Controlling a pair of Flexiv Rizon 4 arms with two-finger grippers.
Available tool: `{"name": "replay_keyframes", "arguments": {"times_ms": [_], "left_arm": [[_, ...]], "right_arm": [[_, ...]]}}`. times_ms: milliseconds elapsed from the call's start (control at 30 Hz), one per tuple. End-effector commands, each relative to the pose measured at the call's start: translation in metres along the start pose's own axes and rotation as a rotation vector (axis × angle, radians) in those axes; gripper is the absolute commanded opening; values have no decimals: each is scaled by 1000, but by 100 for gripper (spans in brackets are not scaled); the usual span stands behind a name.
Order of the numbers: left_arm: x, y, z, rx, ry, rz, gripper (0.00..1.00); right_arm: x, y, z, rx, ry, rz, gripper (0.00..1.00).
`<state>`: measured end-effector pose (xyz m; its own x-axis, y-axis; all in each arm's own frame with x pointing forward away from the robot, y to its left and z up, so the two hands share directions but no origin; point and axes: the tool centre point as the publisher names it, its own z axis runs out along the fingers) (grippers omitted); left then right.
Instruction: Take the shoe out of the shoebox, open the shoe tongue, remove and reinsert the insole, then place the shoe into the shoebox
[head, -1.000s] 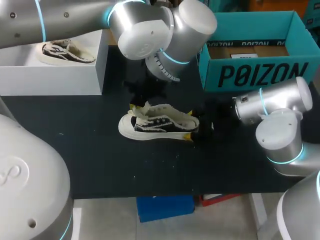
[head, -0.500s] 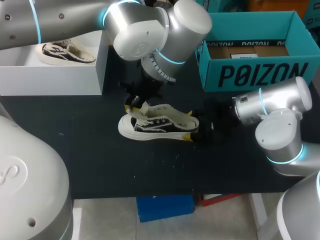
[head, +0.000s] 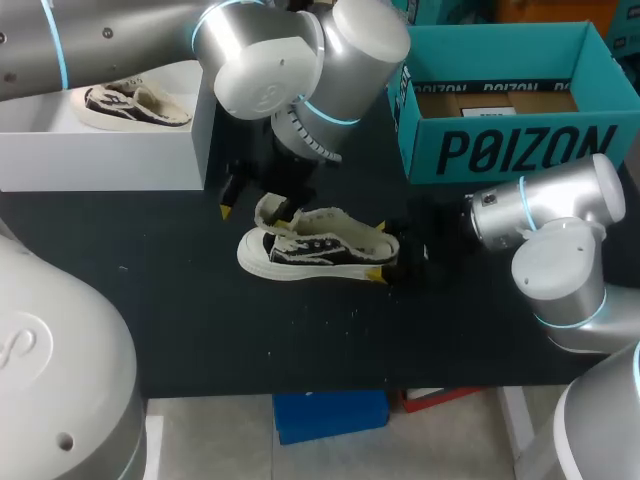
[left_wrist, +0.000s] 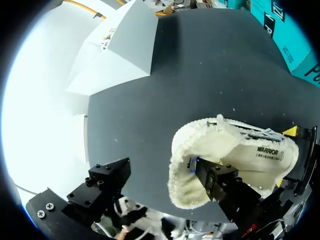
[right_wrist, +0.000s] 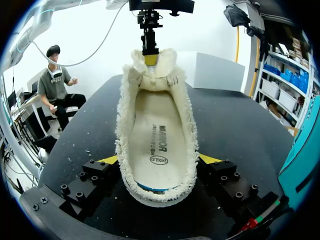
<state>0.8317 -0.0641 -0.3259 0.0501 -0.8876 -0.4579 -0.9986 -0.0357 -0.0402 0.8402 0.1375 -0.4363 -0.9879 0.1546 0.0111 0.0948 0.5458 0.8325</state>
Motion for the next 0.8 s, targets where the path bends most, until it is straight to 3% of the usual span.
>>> {"name": "replay_keyframes", "arguments": {"times_ms": [33, 267, 567, 800], "left_arm": [[-8, 4, 9, -4, 11, -9, 100], [-18, 9, 22, -32, 10, -30, 100], [-21, 12, 46, -74, 24, -37, 100], [-21, 11, 53, -81, 44, -36, 100]], "right_arm": [[-1, -3, -1, 0, -1, 1, 0], [-1, -3, -1, 0, -1, 1, 0], [-1, -3, -1, 0, -1, 1, 0], [-1, -3, -1, 0, -1, 1, 0]]}}
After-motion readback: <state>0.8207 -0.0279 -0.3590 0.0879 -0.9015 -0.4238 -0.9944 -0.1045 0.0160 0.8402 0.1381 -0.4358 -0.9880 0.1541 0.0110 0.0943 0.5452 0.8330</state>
